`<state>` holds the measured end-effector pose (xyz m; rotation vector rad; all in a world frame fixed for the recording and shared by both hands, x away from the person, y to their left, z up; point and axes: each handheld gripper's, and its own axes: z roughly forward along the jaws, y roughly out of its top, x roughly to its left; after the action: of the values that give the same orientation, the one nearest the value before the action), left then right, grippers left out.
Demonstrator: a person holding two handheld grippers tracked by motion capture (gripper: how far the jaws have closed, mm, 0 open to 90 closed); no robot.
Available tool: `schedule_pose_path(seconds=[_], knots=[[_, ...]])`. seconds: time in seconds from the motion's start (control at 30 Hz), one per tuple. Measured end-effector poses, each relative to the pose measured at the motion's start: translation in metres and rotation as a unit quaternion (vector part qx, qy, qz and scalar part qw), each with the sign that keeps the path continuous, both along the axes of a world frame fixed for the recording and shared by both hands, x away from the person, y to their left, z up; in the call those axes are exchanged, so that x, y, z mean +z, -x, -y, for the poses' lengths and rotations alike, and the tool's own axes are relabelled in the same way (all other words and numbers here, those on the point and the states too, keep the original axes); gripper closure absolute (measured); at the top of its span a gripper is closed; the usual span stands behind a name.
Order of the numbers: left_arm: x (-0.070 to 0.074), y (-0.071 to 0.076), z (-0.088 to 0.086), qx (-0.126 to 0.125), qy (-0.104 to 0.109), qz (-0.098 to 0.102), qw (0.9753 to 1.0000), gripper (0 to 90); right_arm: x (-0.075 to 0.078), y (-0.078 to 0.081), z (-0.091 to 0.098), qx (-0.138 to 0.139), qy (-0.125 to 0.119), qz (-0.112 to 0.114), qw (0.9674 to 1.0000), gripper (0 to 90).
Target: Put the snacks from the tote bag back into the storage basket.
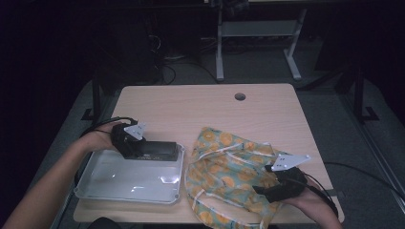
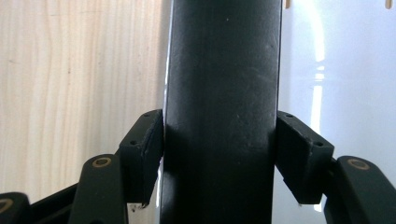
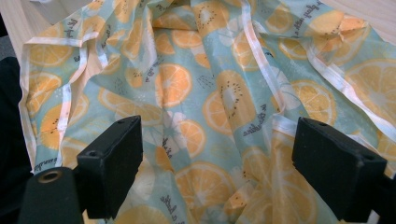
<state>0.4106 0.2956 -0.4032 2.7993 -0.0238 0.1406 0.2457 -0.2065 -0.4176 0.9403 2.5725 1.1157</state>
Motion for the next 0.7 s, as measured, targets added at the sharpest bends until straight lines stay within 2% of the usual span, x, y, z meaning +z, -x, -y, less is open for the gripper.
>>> schedule_pose_path(seconds=[0.1,0.37,0.53,0.6,0.7], knots=[[0.001,0.001,-0.002,0.003,0.002,-0.003,1.0000,37.3,0.000,0.000,0.000,0.001,-0.001,0.000,1.0000,15.6],[0.015,0.005,-0.012,0.032,0.039,-0.015,0.9986,33.3,-0.001,-0.001,0.000,0.002,0.000,-0.002,1.0000,15.6],[0.027,0.011,-0.019,0.060,0.066,-0.025,0.9957,30.9,0.000,-0.001,0.000,0.002,-0.001,-0.002,1.0000,15.6],[0.032,0.014,-0.021,0.072,0.079,-0.028,0.9939,29.5,0.001,-0.002,0.000,0.002,-0.001,-0.002,1.0000,15.6],[0.038,0.020,-0.026,0.095,0.102,-0.034,0.9897,28.3,0.001,-0.004,-0.001,0.005,0.002,0.001,1.0000,15.6]])
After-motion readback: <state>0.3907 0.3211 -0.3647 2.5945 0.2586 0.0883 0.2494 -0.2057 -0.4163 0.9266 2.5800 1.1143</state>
